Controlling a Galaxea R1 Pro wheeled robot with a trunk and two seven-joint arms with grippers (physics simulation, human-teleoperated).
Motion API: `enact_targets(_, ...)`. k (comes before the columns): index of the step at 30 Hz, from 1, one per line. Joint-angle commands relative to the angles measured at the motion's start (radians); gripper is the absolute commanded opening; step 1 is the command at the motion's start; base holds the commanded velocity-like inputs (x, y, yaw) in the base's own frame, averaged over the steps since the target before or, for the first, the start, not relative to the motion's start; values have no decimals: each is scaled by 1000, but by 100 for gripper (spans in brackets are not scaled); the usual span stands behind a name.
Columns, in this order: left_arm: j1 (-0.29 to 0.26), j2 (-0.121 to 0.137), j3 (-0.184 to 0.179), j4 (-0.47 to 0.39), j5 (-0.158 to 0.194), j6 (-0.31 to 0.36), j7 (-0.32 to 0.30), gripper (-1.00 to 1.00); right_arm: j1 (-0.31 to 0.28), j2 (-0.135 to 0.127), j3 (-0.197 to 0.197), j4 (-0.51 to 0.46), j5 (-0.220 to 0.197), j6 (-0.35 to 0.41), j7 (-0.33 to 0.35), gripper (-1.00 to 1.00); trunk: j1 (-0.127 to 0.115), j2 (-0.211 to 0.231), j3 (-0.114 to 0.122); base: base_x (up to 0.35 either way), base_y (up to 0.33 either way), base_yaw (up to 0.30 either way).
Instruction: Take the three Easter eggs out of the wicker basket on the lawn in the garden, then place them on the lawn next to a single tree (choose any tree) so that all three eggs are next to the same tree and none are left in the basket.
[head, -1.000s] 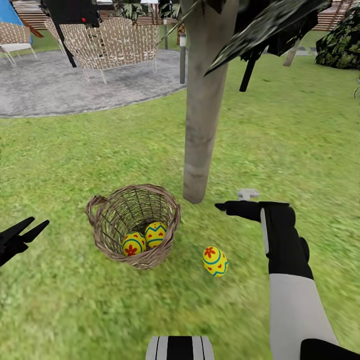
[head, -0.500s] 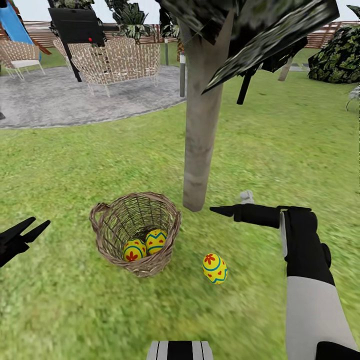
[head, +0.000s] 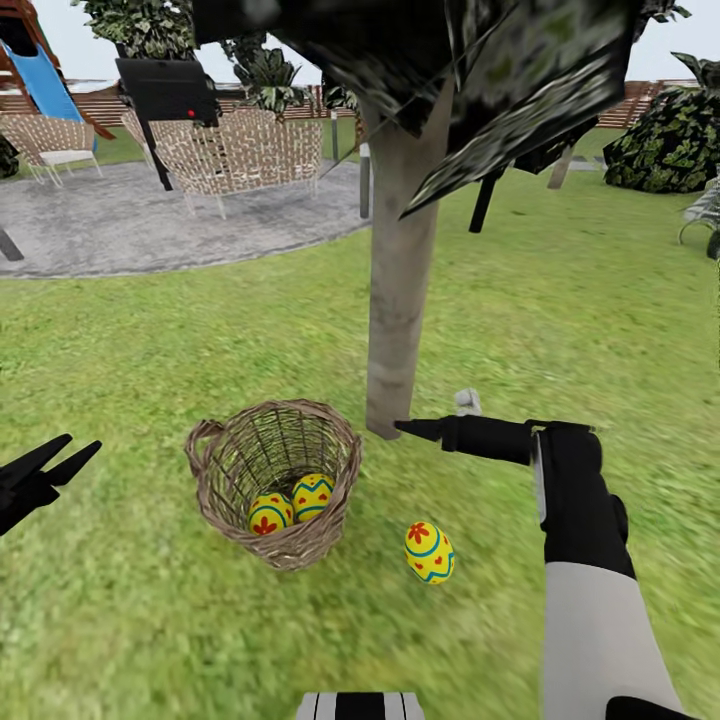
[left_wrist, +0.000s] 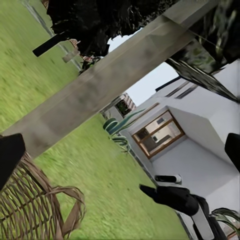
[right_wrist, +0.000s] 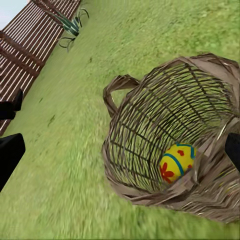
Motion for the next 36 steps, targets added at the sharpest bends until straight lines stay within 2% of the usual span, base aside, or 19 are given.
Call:
enact_targets(1,0,0,-1,0,-1,0,0,100,0,14,3,1,1,-1,-22,100,0,0,4,0,0,0)
enact_targets(2,0,-1,-2,0,-1,0,0,100,0,24,12,2,1,-1,-53,100,-1,1,8,0,0,0)
enact_targets(3,1,-2,-7,1,-1,0,0,100,0,37,37,9,-4,-3,-118,100,-1,1,12,0,0,0)
enact_targets(7,0,-2,-37,3,-1,-1,3,100,1,58,128,50,-18,-9,-302,100,-3,2,27,0,0,0)
enact_targets(10,0,-2,-51,3,-1,-1,5,100,0,67,189,72,-81,-10,-372,100,-4,2,39,0,0,0)
enact_targets(12,0,-2,-53,4,-2,-1,7,100,0,67,256,77,-146,-11,-461,100,-5,3,47,0,0,0)
enact_targets(15,1,-3,-54,5,-4,-2,8,100,0,67,358,78,-248,-15,-637,100,-7,4,58,0,0,0)
enact_targets(16,1,-3,-54,5,-4,-2,8,100,0,67,409,77,-316,-25,-735,100,-7,4,62,0,0,0)
enact_targets(17,1,-4,-54,5,-4,-3,8,100,-1,67,444,77,-364,-37,-803,100,-8,4,66,0,0,0)
enact_targets(19,2,-5,-54,5,-4,-3,8,100,-1,67,544,76,-507,-75,-984,100,-8,5,74,0,0,0)
enact_targets(20,2,-5,-55,5,-4,-4,8,100,-2,67,590,75,-572,-86,-1051,100,-9,5,77,0,0,0)
enact_targets(22,2,-5,-55,5,-4,-4,8,100,-3,67,651,73,-649,-96,-1131,100,-10,5,85,0,0,0)
enact_targets(23,2,-5,-55,5,-4,-4,8,100,-4,67,661,73,-658,-97,-1144,100,-10,5,89,0,0,0)
enact_targets(24,2,-5,-55,5,-4,-5,8,100,-4,67,694,73,-681,-109,-1197,100,-11,6,93,0,0,0)
enact_targets(26,2,-5,-55,5,-5,-5,9,100,-4,67,732,73,-692,-129,-1259,100,-12,6,101,0,0,0)
enact_targets(29,3,-12,-50,4,-3,-8,8,100,-5,67,815,73,-708,-164,-1425,100,-12,6,105,0,0,0)
enact_targets(32,4,-21,-36,3,-3,-10,9,100,-5,67,847,74,-751,-174,-1537,100,-12,6,105,0,0,0)
enact_targets(34,5,-25,-27,5,-3,-13,9,100,-5,67,867,76,-809,-180,-1625,100,-12,6,105,0,0,0)
enact_targets(36,5,-26,-25,6,-3,-16,10,100,-5,67,878,76,-833,-181,-1655,100,-12,6,105,0,0,0)
